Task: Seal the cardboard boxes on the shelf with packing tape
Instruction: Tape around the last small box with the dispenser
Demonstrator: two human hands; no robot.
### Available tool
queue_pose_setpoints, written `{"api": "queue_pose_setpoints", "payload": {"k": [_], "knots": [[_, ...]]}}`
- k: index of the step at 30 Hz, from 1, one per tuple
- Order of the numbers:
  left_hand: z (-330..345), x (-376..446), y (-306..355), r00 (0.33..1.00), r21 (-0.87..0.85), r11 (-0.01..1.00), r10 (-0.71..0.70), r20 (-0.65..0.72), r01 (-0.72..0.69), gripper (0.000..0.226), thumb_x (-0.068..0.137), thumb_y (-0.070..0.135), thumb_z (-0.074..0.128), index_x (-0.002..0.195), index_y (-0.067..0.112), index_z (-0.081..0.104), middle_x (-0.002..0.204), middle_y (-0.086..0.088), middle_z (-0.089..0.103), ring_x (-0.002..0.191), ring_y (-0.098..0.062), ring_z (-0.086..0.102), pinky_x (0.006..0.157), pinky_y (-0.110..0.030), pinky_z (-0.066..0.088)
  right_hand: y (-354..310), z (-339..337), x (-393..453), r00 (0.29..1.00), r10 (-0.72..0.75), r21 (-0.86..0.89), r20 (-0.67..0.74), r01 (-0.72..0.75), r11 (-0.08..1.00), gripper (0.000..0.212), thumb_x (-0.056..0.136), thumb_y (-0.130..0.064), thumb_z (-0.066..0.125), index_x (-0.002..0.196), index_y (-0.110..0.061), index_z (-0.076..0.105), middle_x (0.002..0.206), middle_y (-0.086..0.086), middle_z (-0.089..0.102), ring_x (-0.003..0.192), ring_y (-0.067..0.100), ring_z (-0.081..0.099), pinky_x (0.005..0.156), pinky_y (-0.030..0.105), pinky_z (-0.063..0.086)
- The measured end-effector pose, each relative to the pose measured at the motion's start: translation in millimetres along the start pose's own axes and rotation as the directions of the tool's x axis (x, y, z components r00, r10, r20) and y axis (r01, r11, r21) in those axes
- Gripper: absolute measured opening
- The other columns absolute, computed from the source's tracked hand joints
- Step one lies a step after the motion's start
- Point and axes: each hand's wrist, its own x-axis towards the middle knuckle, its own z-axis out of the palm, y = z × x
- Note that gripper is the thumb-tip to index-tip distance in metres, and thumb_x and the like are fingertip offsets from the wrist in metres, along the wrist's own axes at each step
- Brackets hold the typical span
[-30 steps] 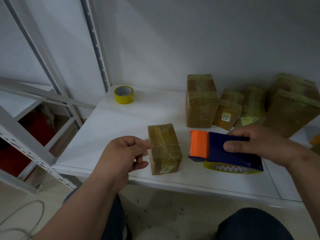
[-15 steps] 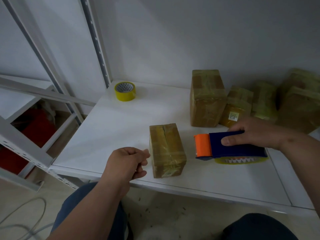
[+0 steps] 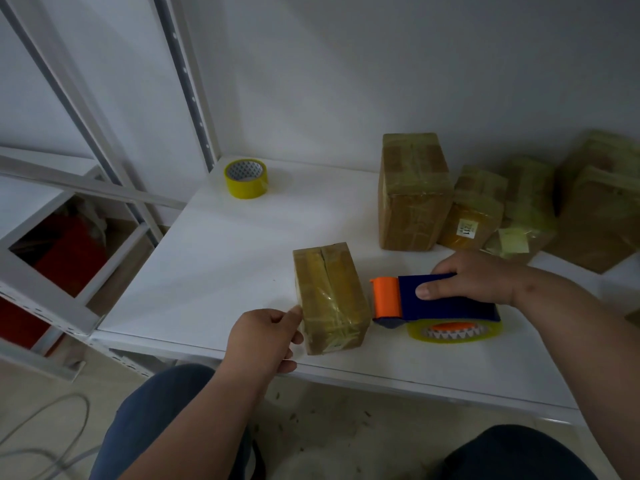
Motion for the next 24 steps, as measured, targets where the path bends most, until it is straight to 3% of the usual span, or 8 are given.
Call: {"api": "queue_pose_setpoints", "payload": {"k": [2,4,8,9,11,13,15,24], "knots": [[-1,3,-2,0.999,0.138,0.989,0.042,0.032,-0.046,0.032,0.098,0.037,0.052,0.119,0.016,0.066,0.089,0.001,0.069,0.072,-0.018,0.064,0.066,-0.037,0.062,-1,0,-1,1.0,0.001,0.001,0.004,-0.001,1.0,0.042,0.077,-0.056,0.066,0.092,-0.018,0.073,0.088,0.003,0.071,0.08,0.017,0.068,0.067,0.026,0.048],[1,6,-8,0.991,0.336,0.933,0.114,0.068,-0.131,0.049,0.1,0.034,0.048,0.148,0.026,0.038,0.103,0.008,0.062,0.083,-0.016,0.064,0.072,-0.035,0.061,-3,0,-2,1.0,-0.002,0.011,0.005,0.002,1.0,0.046,0.075,-0.059,0.065,0.092,-0.016,0.073,0.088,0.004,0.071,0.081,0.018,0.068,0.068,0.027,0.048],[5,-1,-7,0.913,0.327,0.869,0.405,-0.043,-0.37,0.047,0.104,0.024,0.038,0.149,0.033,0.032,0.14,0.007,0.049,0.117,-0.009,0.051,0.102,-0.026,0.042,-6,5,-3,0.999,-0.046,0.0,0.025,0.046,0.999,0.061,0.061,-0.068,0.06,0.091,-0.016,0.073,0.089,0.005,0.072,0.082,0.019,0.069,0.073,0.033,0.053],[6,-3,-4,0.867,0.33,0.827,0.497,-0.048,-0.455,0.046,0.104,0.031,0.035,0.15,0.032,0.031,0.147,0.008,0.042,0.129,-0.01,0.042,0.107,-0.026,0.034,-5,7,-3,0.998,-0.055,-0.002,0.025,0.055,0.998,0.059,0.063,-0.068,0.062,0.091,-0.017,0.073,0.089,0.005,0.072,0.082,0.02,0.069,0.076,0.035,0.054],[11,-5,5,0.798,0.422,0.699,0.593,0.11,-0.577,0.061,0.099,0.056,0.024,0.154,0.03,0.019,0.158,0.011,0.022,0.147,-0.014,0.015,0.118,-0.031,0.018,-2,10,-4,0.998,-0.065,0.0,0.018,0.065,0.998,0.05,0.07,-0.063,0.065,0.091,-0.019,0.073,0.088,0.003,0.072,0.082,0.019,0.069,0.077,0.036,0.055],[17,-3,8,0.8,0.566,0.576,0.515,0.309,-0.59,0.082,0.086,0.074,0.014,0.155,0.033,-0.001,0.161,0.015,-0.007,0.149,-0.014,-0.012,0.123,-0.039,0.007,-1,13,-6,0.996,-0.082,0.0,0.017,0.082,0.997,0.05,0.07,-0.065,0.064,0.089,-0.02,0.073,0.085,0.001,0.072,0.079,0.017,0.069,0.074,0.033,0.055],[22,4,5,0.826,0.641,0.528,0.436,0.358,-0.557,0.085,0.082,0.076,0.015,0.152,0.036,-0.012,0.158,0.014,-0.024,0.147,-0.016,-0.021,0.123,-0.04,0.004,1,16,-8,0.995,-0.097,-0.003,0.02,0.097,0.995,0.058,0.062,-0.072,0.059,0.087,-0.021,0.072,0.083,0.0,0.072,0.076,0.014,0.069,0.071,0.031,0.054],[26,12,5,0.837,0.626,0.559,0.412,0.359,-0.544,0.084,0.089,0.071,0.027,0.154,0.033,-0.011,0.158,0.015,-0.025,0.149,-0.011,-0.011,0.122,-0.038,0.012,0,16,-7,0.997,-0.072,0.029,0.04,0.071,0.997,0.058,0.059,-0.073,0.054,0.081,-0.022,0.07,0.079,-0.001,0.071,0.073,0.014,0.068,0.066,0.026,0.05]]}}
